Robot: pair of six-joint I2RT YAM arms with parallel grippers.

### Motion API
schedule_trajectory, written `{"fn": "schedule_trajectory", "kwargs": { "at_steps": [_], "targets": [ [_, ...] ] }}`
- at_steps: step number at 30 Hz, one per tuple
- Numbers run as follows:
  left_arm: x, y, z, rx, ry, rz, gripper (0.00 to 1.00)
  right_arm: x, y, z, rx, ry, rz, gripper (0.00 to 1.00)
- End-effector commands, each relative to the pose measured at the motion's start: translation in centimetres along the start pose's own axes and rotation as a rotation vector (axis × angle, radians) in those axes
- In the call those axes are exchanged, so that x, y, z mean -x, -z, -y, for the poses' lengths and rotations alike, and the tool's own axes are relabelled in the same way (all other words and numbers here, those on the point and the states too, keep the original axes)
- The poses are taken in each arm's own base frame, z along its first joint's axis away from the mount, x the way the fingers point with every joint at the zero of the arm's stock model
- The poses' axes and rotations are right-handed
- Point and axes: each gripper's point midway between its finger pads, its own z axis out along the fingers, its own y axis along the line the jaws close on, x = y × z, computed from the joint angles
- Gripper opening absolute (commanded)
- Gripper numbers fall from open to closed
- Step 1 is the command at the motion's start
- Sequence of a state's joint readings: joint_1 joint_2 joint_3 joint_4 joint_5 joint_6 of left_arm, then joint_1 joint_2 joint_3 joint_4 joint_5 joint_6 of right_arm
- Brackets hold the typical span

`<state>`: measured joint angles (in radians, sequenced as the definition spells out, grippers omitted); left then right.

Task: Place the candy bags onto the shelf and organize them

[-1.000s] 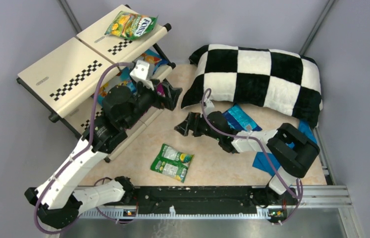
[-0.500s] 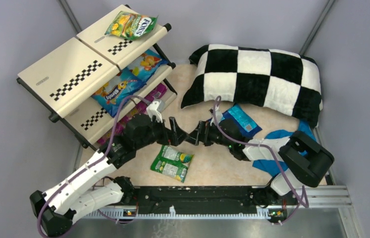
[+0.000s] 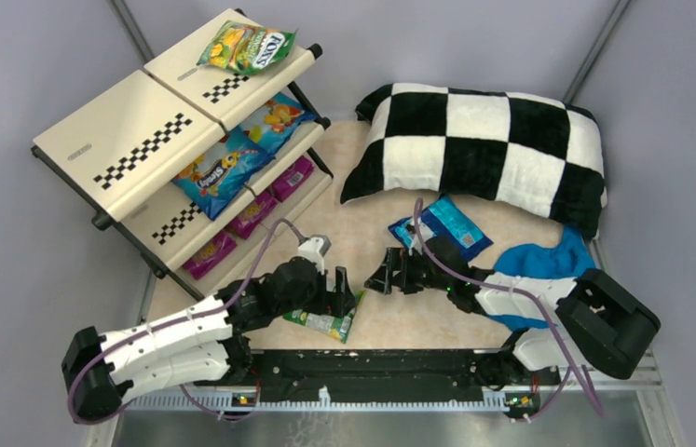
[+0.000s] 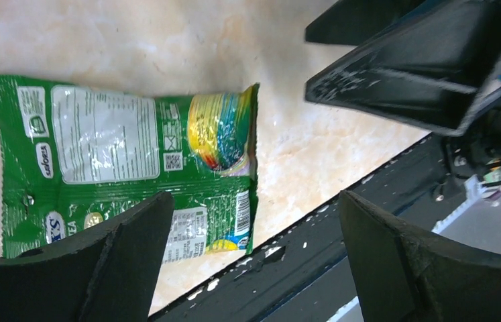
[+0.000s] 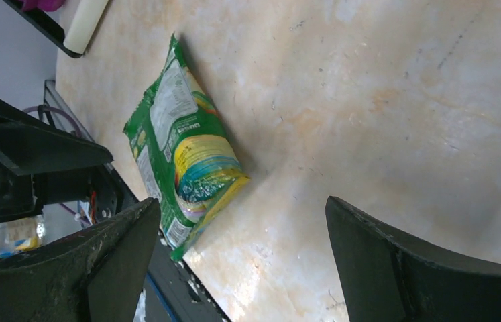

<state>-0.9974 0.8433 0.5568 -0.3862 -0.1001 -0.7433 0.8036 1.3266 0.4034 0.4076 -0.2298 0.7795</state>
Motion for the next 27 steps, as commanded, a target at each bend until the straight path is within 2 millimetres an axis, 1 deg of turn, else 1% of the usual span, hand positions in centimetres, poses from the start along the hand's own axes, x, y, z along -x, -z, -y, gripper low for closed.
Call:
{"fn": "schedule_trajectory", "kwargs": {
  "at_steps": [1,4,6,8,9,11,14,16,18,21,23,27],
  "targets": [
    [-1.1,-1.3,-0.9,0.064,0.027,0.017,0.99,0.7,1.4,0.2,-0.043,0.056,0.021,0.93],
    [-2.5,-1.9,-1.2,0.076,0.021,-0.013,0.99,0.7,2.2,0.7,-0.084,0.082,0.006,0.93],
    [-3.1,-2.1,-1.2,0.067,0.013,-0.019,0.99,1.0,3.0,1.5,-0.146,0.107,0.004,0.93],
    [-3.3,-2.0,-1.3,0.062,0.012,-0.011,0.99,1.9,4.2,3.1,-0.244,0.114,0.027,0.94],
    [-3.4,-2.0,-1.3,0.056,0.012,-0.006,0.99,2.1,5.1,4.1,-0.302,0.106,0.029,0.95],
    [-3.3,-1.9,-1.1,0.035,0.013,0.005,0.99,3.7,6.9,5.3,-0.369,0.093,0.076,0.97],
    [-3.1,-1.7,-0.3,-0.016,0.019,0.018,0.99,6.9,10.0,7.1,-0.465,0.053,0.191,0.99],
    [-3.1,-1.6,0.3,-0.054,0.019,0.019,0.99,8.9,11.9,8.4,-0.508,0.0,0.26,0.99],
    [-2.8,-1.5,0.9,-0.082,0.016,0.027,0.99,10.6,13.3,9.8,-0.513,-0.078,0.311,0.99],
    [-2.4,-1.3,1.5,-0.102,0.001,0.034,0.99,12.4,14.2,12.1,-0.498,-0.198,0.351,0.99],
    [-2.0,-1.1,1.9,-0.113,-0.015,0.041,0.99,12.7,13.9,13.2,-0.508,-0.24,0.339,0.98],
    [-0.9,-0.5,2.8,-0.138,-0.044,0.063,0.99,13.0,12.9,14.8,-0.545,-0.267,0.308,0.97]
  ]
}}
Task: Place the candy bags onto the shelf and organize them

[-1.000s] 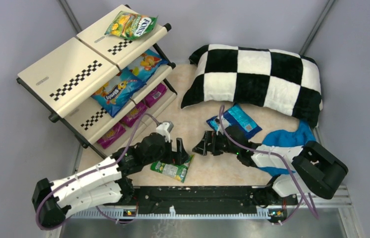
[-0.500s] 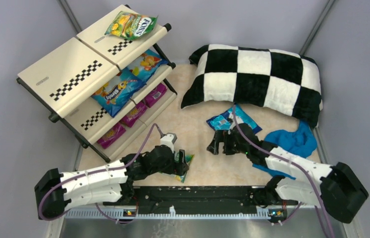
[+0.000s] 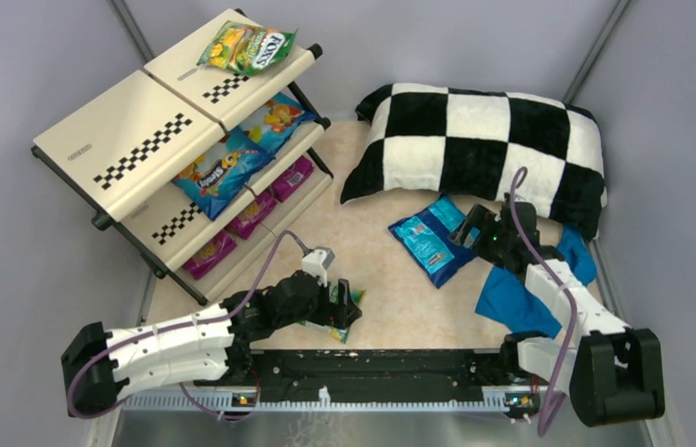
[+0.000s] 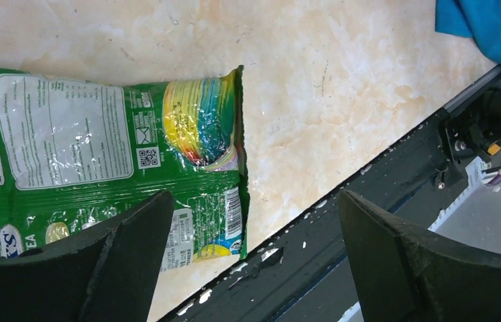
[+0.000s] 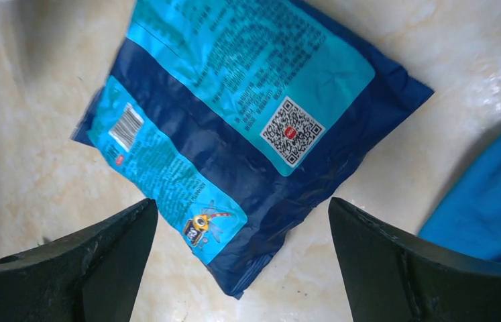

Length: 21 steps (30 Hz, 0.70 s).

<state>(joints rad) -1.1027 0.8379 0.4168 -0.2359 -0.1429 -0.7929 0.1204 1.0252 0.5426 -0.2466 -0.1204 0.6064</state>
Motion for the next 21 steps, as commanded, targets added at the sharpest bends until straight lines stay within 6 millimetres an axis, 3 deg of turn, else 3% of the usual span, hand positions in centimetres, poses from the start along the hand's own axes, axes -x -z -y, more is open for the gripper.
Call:
{"fn": "schedule_trajectory", "kwargs": {
  "at_steps": [1,7,11,15,21],
  "targets": [
    [2.9,1.0,3.1,-0.099,-0.041,0.079,0.99,1.0,-1.1,-1.3,0.041,-0.01,-0.022,0.97],
    [3.9,1.3,3.9,-0.117,-0.091,0.097,0.99,-0.8,-2.9,-1.6,0.104,-0.05,-0.074,0.82],
    [4.2,1.3,3.9,-0.107,-0.126,0.096,0.99,-1.8,-3.5,-1.0,0.1,-0.06,-0.084,0.77],
    [4.2,1.3,4.0,-0.106,-0.144,0.086,0.99,-2.6,-3.8,-0.7,0.086,-0.054,-0.098,0.64],
    [4.6,1.6,4.6,-0.13,-0.131,0.097,0.99,-4.4,-4.0,-1.1,0.077,0.003,-0.121,0.62]
  ]
}}
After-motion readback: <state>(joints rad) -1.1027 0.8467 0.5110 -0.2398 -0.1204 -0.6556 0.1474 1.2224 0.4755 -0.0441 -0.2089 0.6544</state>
